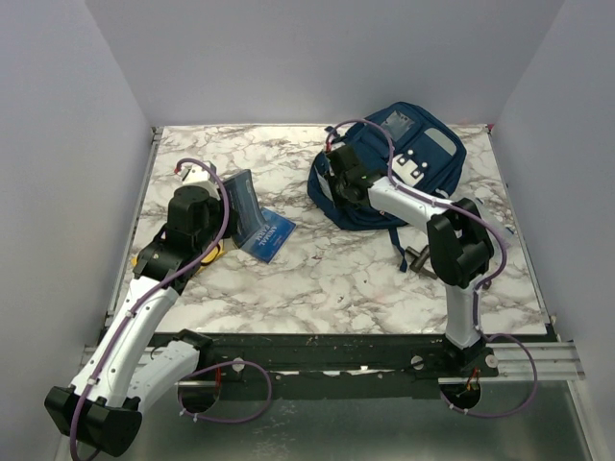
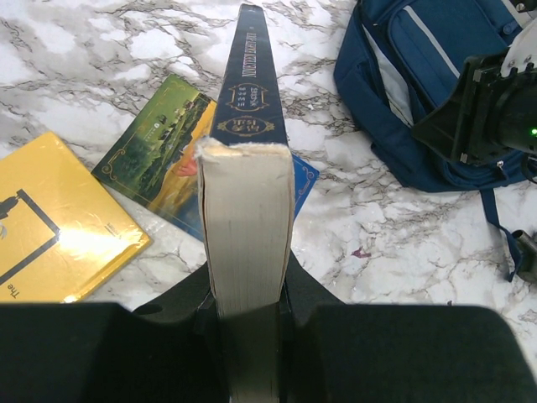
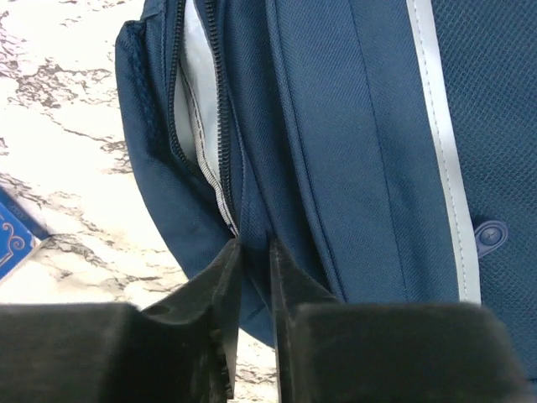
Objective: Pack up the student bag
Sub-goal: Place the book in the student bag.
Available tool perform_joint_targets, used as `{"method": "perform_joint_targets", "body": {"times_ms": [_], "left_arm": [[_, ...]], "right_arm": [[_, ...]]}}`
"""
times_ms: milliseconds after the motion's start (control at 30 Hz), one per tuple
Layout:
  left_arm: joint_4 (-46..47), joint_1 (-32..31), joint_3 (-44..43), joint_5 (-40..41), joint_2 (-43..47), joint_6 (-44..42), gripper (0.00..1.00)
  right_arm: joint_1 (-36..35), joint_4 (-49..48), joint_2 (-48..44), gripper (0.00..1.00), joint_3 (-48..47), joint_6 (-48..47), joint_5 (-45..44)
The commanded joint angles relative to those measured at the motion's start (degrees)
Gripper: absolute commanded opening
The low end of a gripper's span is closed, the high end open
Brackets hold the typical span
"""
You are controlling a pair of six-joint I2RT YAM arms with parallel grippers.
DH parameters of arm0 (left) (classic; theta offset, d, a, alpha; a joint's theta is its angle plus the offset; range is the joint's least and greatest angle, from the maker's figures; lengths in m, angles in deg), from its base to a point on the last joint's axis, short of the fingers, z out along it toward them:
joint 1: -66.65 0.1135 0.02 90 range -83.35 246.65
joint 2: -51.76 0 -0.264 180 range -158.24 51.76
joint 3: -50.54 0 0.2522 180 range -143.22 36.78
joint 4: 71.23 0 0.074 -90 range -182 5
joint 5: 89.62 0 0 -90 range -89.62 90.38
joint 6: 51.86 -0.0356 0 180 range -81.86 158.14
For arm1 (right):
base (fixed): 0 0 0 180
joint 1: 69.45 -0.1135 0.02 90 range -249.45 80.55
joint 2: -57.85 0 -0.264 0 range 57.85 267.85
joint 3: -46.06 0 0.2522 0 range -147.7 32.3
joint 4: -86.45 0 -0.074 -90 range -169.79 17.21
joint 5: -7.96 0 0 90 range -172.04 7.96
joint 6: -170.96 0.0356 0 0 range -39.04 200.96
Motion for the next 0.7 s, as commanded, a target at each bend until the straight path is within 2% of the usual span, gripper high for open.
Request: {"method": "perform_joint_targets", "body": {"times_ms": [0, 33, 67, 300, 433, 533, 667], "left_arm": [[6.9, -0.4, -0.1, -0.6, 2.0, -0.7, 0.0], [6.9, -0.4, 0.0, -0.7, 2.0, -0.7, 0.0], [7.0, -0.4, 0.1, -0.8, 1.9, -0.7, 0.0], [7.8, -0.4, -0.1, -4.1, 0.7, 2.2, 0.0], [7.8, 0.1, -1.3, -10.8, -0.5, 8.5, 0.0], [7.9, 1.0, -2.9, -14.8, -1.5, 14.6, 0.0], [11.5, 1.5, -3.8, -20.4, -4.0, 22.2, 0.0]], "right_arm": [[0.1, -0.7, 2.9, 0.07, -2.9, -2.2, -3.1], [0.1, 0.5, 3.2, 0.01, -3.8, -2.6, -3.2], [0.1, 1.9, 3.2, 0.0, -5.2, -2.8, -3.3], [0.1, 5.3, -3.4, 0.0, -9.0, -5.3, -2.0], [0.2, 5.0, -7.8, 0.0, -10.7, -7.5, 1.7], [1.7, 5.0, -9.9, 0.0, -12.3, -8.5, 9.2], [5.0, 2.1, -12.7, 0.0, -12.8, -5.3, 21.4]]}}
